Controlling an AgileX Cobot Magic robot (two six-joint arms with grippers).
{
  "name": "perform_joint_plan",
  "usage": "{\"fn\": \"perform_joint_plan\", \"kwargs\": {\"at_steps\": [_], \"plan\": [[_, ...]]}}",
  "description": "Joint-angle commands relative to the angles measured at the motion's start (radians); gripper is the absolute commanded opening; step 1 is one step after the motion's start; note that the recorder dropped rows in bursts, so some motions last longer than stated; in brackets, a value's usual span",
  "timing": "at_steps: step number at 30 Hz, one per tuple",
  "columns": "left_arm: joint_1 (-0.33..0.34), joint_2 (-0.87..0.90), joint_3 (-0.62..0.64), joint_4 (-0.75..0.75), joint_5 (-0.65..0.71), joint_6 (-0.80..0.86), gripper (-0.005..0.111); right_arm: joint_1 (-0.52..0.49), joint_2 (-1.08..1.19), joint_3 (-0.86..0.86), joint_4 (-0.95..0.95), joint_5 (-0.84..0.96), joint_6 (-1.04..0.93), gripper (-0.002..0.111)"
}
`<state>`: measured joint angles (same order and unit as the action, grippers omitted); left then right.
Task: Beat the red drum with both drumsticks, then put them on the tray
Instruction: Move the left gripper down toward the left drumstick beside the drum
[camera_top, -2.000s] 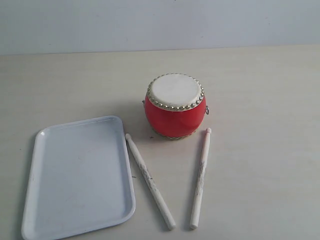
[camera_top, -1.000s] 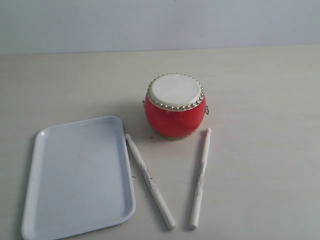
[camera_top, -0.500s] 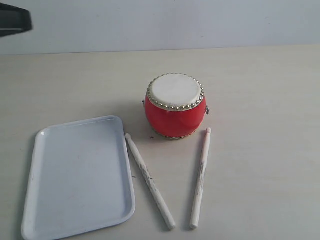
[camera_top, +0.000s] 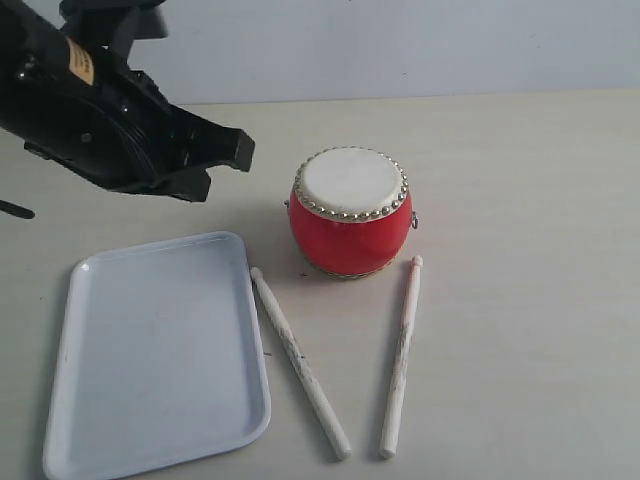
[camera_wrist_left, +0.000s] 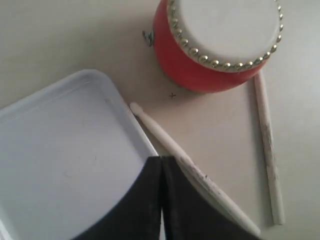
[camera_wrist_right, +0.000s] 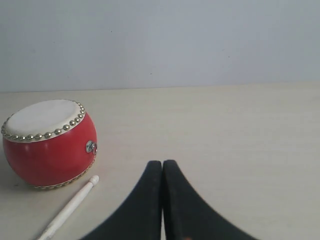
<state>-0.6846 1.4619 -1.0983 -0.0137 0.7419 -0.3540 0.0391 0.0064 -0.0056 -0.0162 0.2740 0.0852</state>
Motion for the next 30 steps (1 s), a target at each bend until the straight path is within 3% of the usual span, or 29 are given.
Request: {"fn": "perform_joint_plan", "kwargs": {"at_steps": [1,7,14,21,26,30], "plan": [[-0.045,0.039,-0.069,0.034,0.126,-0.079,0.000,-0.005,-0.006,0.006,-0.008,-0.005,-0.005,0.000],[-0.094,0.114,-0.082,0.030,0.225,-0.149,0.000,-0.005,-0.006,0.006,-0.008,-0.005,-0.005,0.000],[-0.146,0.186,-0.082,-0.064,0.204,-0.149,0.000,-0.005,-0.006,0.006,-0.008,-0.005,-0.005,0.000],[-0.155,0.231,-0.079,-0.259,0.150,-0.151,0.000,-0.005,-0.006,0.006,-0.008,-0.005,-0.005,0.000],[-0.155,0.264,-0.042,-0.411,-0.040,-0.153,0.000,-0.005,-0.006,0.006,-0.008,-0.005,-0.005,0.000],[-0.155,0.285,-0.015,-0.442,-0.193,-0.230,0.000,-0.005,-0.006,0.006,-0.008,-0.005,-0.005,0.000]]}}
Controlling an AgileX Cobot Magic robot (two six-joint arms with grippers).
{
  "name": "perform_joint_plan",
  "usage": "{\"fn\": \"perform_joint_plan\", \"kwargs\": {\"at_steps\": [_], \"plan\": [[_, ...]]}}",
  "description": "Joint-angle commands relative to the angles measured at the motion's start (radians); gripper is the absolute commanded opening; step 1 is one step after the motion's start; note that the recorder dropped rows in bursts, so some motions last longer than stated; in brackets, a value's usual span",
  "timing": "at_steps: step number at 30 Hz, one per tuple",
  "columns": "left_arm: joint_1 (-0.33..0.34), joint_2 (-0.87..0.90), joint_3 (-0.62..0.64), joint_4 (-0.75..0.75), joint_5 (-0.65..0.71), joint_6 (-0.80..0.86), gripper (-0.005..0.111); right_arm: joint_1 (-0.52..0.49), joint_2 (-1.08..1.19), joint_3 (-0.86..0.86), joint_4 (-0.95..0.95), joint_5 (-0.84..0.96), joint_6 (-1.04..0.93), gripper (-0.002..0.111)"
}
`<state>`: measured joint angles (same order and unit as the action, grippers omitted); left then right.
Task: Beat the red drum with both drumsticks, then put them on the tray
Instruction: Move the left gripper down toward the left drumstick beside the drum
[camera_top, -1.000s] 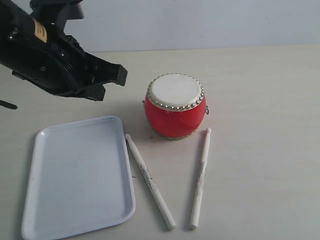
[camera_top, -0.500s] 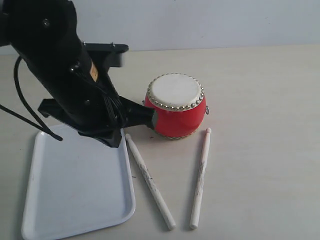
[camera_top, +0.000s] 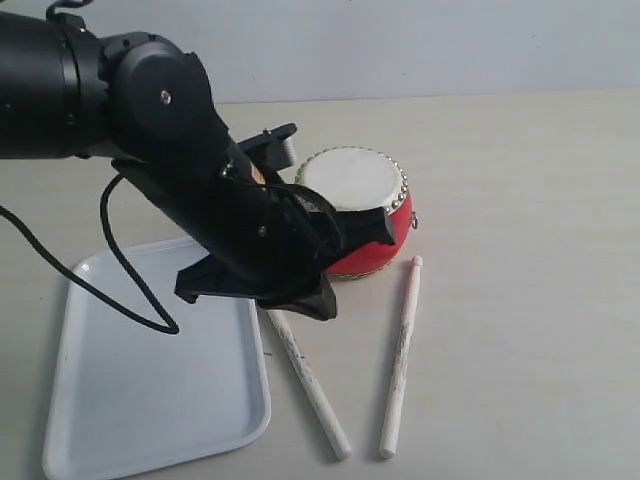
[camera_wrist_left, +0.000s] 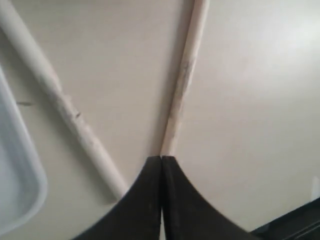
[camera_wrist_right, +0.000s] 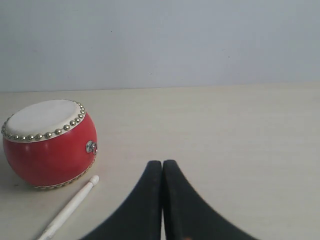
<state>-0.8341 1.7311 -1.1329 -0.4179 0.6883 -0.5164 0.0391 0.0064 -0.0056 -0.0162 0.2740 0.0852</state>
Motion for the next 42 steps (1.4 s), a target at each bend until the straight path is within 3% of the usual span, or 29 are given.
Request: {"fn": "perform_joint_plan", "kwargs": {"at_steps": [1,6,15,21,26,30,33,36,40,42], "plan": [[-0.005,0.022,0.020,-0.030,-0.157,-0.072,0.000,-0.005,-0.006,0.006,-0.008,-0.005,-0.005,0.000],[-0.005,0.049,0.020,-0.028,-0.246,-0.066,0.000,-0.005,-0.006,0.006,-0.008,-0.005,-0.005,0.000],[-0.005,0.075,0.020,0.001,-0.251,-0.066,0.000,-0.005,-0.006,0.006,-0.008,-0.005,-0.005,0.000],[-0.005,0.078,0.020,-0.110,-0.291,-0.066,0.000,-0.005,-0.006,0.006,-0.008,-0.005,-0.005,0.000],[-0.005,0.079,0.020,-0.119,-0.360,-0.075,0.000,-0.005,-0.006,0.006,-0.008,-0.005,-0.005,0.000],[-0.005,0.083,0.034,-0.105,-0.343,-0.312,0.000,-0.005,-0.006,0.006,-0.008,-0.005,-0.005,0.000],[-0.005,0.118,0.059,0.075,-0.303,-0.705,0.000,-0.005,-0.006,0.006,-0.008,-0.005,-0.005,0.000],[-0.005,0.161,0.059,0.196,-0.228,-0.925,0.000,-0.005,-0.006,0.006,-0.008,-0.005,-0.005,0.000],[-0.005,0.177,0.059,0.270,-0.189,-0.956,0.003,-0.005,-0.006,0.006,-0.008,-0.005,-0.005,0.000],[-0.013,0.177,0.059,0.270,-0.135,-0.956,0.014,-0.005,-0.006,0.006,-0.008,-0.005,-0.005,0.000]]}}
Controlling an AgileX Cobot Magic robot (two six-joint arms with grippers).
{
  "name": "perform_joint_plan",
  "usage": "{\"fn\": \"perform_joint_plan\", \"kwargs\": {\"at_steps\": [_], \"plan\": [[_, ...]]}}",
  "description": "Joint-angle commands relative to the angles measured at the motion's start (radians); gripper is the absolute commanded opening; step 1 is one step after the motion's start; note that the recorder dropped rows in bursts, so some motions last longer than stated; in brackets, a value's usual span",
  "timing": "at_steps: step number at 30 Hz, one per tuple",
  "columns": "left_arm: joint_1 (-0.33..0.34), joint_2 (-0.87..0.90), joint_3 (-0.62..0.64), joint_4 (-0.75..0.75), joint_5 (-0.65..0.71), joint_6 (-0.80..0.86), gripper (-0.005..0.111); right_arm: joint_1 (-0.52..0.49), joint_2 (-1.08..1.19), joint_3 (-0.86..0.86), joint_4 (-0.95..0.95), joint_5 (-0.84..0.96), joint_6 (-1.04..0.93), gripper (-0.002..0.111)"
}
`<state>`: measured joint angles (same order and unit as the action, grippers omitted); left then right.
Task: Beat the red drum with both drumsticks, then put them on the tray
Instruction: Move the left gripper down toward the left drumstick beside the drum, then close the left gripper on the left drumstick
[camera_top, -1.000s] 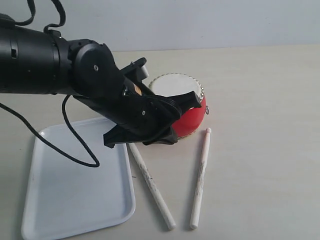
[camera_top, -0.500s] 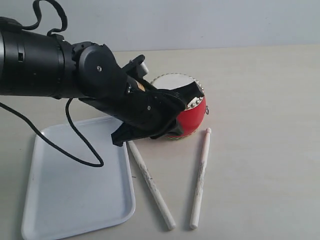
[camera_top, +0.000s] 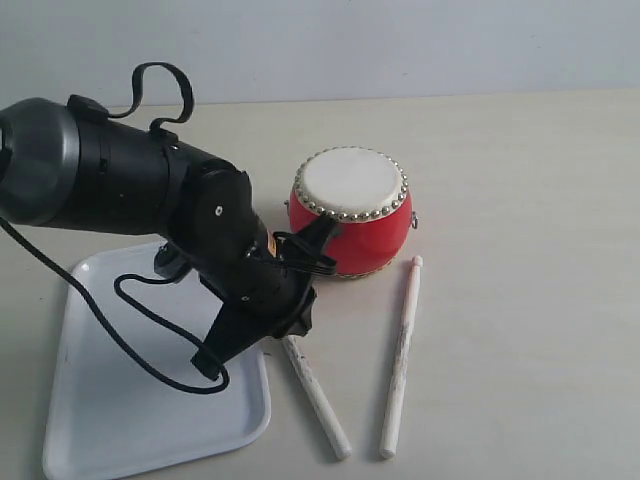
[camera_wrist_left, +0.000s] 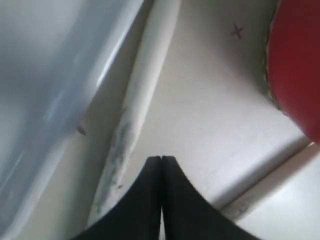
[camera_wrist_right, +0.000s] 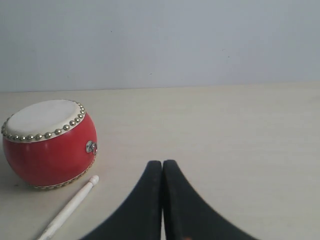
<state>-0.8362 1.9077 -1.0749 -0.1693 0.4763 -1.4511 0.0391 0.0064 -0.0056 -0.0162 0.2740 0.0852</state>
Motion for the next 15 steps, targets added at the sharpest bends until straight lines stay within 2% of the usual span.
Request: {"fn": "perform_joint_plan", "kwargs": {"at_steps": [1,3,5,11,15], "plan": [[-0.015,0.000,0.001,0.022,0.092,-0.021,0.025,-0.005,-0.006,0.006,-0.008,-0.005,-0.005,0.000],[-0.030,0.000,0.001,0.011,0.094,-0.025,0.045,-0.005,-0.006,0.006,-0.008,-0.005,-0.005,0.000],[-0.042,0.000,0.001,-0.001,0.090,-0.031,0.051,-0.005,-0.006,0.006,-0.008,-0.005,-0.005,0.000],[-0.084,0.000,0.001,0.007,0.087,-0.070,0.042,-0.005,-0.006,0.006,-0.008,-0.005,-0.005,0.000],[-0.115,0.004,0.001,0.059,0.085,-0.130,0.042,-0.005,-0.006,0.006,-0.008,-0.005,-0.005,0.000]]}}
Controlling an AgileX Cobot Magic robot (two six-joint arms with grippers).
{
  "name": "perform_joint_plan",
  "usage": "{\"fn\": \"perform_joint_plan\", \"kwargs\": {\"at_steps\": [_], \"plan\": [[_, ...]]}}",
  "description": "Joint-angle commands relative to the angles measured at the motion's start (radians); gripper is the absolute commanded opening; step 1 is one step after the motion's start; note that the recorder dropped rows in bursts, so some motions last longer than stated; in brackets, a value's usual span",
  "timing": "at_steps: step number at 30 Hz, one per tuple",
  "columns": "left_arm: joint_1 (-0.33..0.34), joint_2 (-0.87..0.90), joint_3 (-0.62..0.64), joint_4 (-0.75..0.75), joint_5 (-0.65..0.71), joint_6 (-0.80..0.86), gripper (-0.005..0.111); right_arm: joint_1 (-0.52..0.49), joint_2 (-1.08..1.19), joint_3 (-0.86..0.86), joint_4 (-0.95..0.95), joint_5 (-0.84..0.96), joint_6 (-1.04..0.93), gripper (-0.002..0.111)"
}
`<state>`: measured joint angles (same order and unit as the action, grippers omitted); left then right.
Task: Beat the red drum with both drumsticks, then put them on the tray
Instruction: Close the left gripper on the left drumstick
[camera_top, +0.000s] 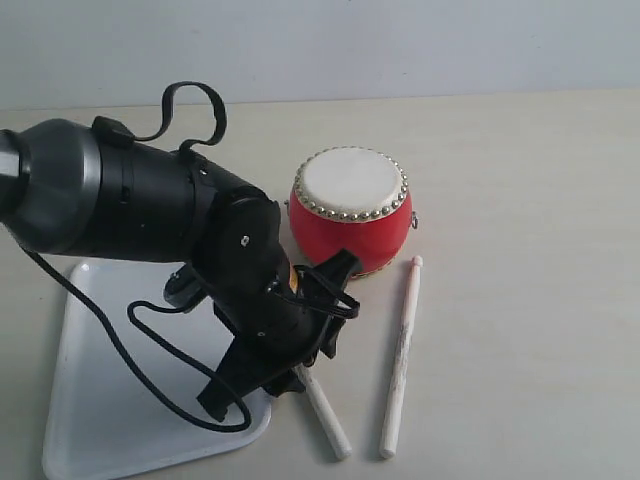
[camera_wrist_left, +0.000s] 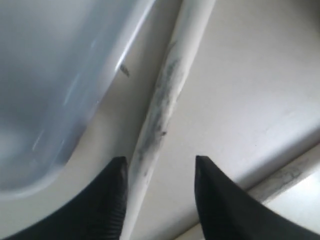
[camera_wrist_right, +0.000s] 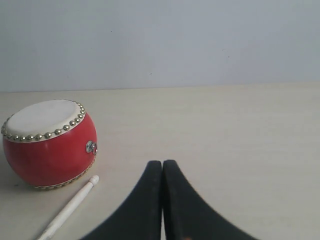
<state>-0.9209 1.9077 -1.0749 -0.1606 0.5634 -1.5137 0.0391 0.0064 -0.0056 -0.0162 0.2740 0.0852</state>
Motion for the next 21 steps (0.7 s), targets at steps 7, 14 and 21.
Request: {"fn": "perform_joint_plan", "kwargs": {"at_steps": [7,14,21], "plan": [[-0.070,0.013,0.001,0.174,0.007,-0.190,0.042,-0.005,-0.006,0.006,-0.008,-0.005,-0.005,0.000],[-0.070,0.070,-0.035,0.202,0.055,-0.195,0.042,-0.005,-0.006,0.006,-0.008,-0.005,-0.005,0.000],[-0.070,0.133,-0.096,0.202,0.123,-0.182,0.042,-0.005,-0.006,0.006,-0.008,-0.005,-0.005,0.000]]}}
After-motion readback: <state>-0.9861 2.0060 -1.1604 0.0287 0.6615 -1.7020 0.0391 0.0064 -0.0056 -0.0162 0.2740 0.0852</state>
